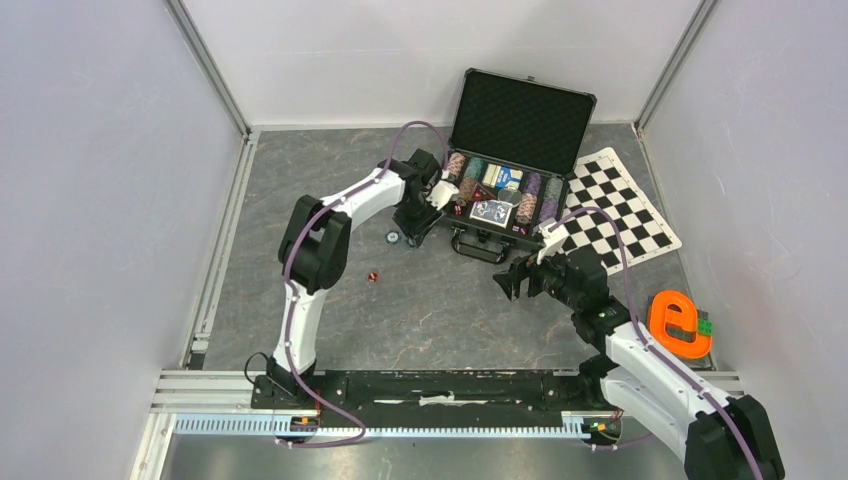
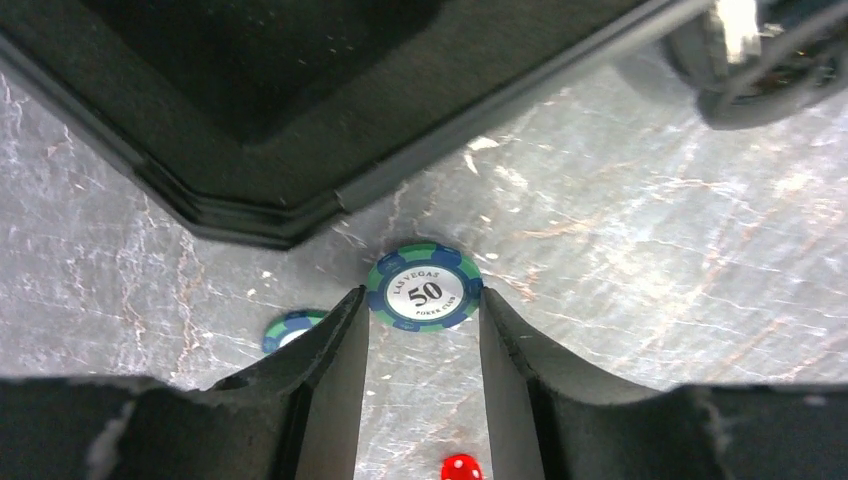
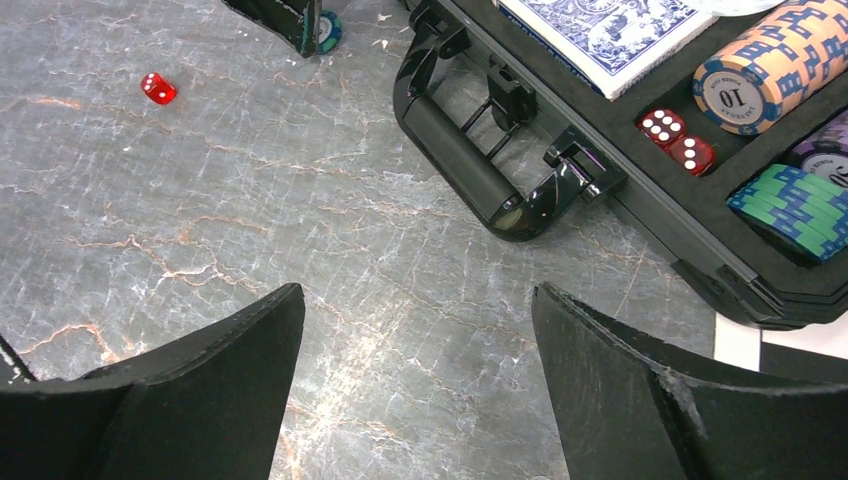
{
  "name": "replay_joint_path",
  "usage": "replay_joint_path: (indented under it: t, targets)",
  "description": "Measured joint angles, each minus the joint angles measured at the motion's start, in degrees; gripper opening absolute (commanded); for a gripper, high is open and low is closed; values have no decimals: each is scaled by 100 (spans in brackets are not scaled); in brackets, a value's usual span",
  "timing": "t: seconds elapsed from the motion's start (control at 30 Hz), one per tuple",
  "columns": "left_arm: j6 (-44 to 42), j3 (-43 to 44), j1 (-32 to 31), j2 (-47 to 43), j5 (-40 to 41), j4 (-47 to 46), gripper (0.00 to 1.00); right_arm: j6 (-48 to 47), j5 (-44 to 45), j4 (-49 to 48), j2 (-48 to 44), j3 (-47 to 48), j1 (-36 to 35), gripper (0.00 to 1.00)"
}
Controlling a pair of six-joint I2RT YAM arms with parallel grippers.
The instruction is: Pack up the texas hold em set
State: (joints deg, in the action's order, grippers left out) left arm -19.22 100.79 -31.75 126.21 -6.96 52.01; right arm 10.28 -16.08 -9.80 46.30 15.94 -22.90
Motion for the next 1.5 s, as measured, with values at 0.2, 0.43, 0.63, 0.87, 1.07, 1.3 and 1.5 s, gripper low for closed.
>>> replay_joint_path:
  t: [0.2,0.43,0.63,0.87,1.07,1.3,1.5]
  targets:
    - [304,-619,-168,-647,-87,-396,45,195,-212,-2,-7,0,2,89]
    - [658,-1469,-531,-1480,63,-870,58,437,-337,173,319,299,2,89]
    - [916,-1722,-662,-1648,197,-1110,91,516,-350,225,356,348,0,89]
    - [1311,-2081,-1410,-1720,977,-1497,100,507,146,811,-59,378,2,92]
    - [1923,-2277,-2013,-1939,1266,-1681,100,487,1027,1438,-660,415,2,92]
    - [2612,-2277,-2345,-2059,1349,-1714,100,492,2199,2059,-1698,442,2,91]
    - [2726,-2046,-2518,-1722,1268,-1637,94,492,2693,2155,-2367,450,2,91]
